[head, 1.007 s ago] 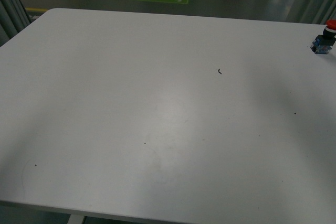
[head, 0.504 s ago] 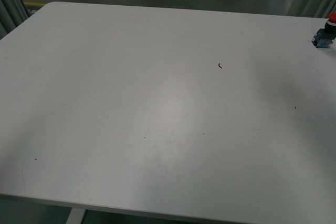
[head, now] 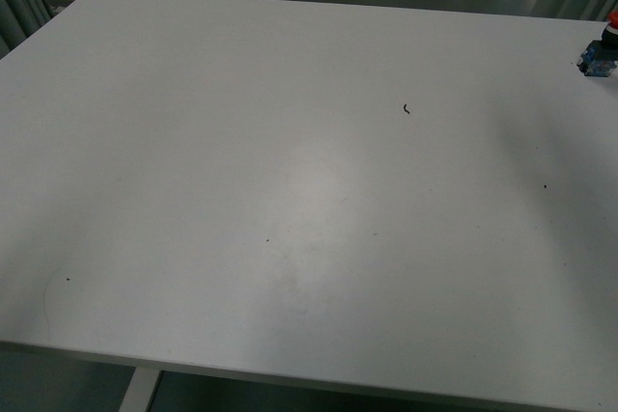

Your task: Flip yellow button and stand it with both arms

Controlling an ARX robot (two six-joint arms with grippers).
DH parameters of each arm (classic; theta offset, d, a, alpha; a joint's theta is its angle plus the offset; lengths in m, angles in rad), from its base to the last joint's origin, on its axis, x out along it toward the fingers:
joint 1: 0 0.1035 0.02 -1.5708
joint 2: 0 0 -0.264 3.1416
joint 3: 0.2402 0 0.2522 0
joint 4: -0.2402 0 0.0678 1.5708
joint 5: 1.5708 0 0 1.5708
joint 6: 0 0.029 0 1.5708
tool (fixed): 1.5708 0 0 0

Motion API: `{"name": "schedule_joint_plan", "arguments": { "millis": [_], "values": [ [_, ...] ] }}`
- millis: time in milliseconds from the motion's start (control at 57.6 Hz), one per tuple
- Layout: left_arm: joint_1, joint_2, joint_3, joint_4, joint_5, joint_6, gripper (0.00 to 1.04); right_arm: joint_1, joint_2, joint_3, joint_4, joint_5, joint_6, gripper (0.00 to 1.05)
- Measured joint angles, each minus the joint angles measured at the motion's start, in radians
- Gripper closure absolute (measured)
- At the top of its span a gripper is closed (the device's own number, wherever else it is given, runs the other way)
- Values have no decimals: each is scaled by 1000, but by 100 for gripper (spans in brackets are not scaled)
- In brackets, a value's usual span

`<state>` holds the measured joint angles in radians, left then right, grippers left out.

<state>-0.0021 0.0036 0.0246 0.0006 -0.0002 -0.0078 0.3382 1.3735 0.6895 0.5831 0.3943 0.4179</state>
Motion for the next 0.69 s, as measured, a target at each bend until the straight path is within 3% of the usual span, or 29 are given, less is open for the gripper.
{"name": "schedule_joint_plan", "arguments": {
  "millis": [156,382,695],
  "values": [
    [0,0,0,0,0,0,47,-33,129,23,135,93,-181,66],
    [0,0,0,0,0,0,6,-126,284,72,179,182,-365,66],
    [0,0,0,0,0,2,7,-200,489,119,298,186,-563,66]
  ]
}}
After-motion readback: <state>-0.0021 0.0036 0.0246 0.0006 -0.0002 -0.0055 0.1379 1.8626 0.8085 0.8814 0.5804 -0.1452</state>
